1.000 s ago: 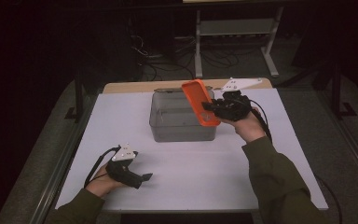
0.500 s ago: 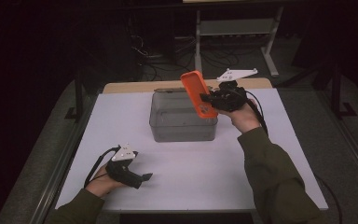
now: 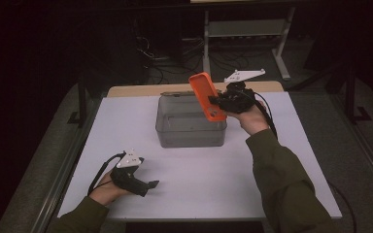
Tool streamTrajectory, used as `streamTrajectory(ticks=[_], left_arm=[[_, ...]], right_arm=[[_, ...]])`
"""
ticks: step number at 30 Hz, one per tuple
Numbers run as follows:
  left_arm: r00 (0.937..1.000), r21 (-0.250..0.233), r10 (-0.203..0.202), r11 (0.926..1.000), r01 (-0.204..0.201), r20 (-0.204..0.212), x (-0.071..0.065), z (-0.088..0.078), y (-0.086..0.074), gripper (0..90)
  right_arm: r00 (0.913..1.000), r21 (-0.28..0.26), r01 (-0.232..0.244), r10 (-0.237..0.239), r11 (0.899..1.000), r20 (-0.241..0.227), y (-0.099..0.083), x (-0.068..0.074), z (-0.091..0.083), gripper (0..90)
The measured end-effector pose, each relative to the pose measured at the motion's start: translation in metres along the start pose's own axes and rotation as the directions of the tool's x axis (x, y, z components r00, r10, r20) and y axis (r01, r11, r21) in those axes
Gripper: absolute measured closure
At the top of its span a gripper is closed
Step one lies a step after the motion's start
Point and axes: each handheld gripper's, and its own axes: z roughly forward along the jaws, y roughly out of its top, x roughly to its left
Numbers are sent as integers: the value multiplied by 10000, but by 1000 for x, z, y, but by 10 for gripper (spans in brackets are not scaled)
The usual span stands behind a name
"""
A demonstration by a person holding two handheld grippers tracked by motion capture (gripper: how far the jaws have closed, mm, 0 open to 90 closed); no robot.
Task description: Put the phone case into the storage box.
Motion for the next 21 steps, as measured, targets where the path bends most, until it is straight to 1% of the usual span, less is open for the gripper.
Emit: streamTrajectory(ticks=[10,21], left_arm=[[10000,10,18,10000,-18,-7,0,0,0,0],[10000,-62,-15,10000,15,25,-1,1,1,0]], right_arm=[[10000,389,-53,51,9992,46,-2,-2,10,790],[9999,1106,-19,4,9939,142,2,0,22,789]])
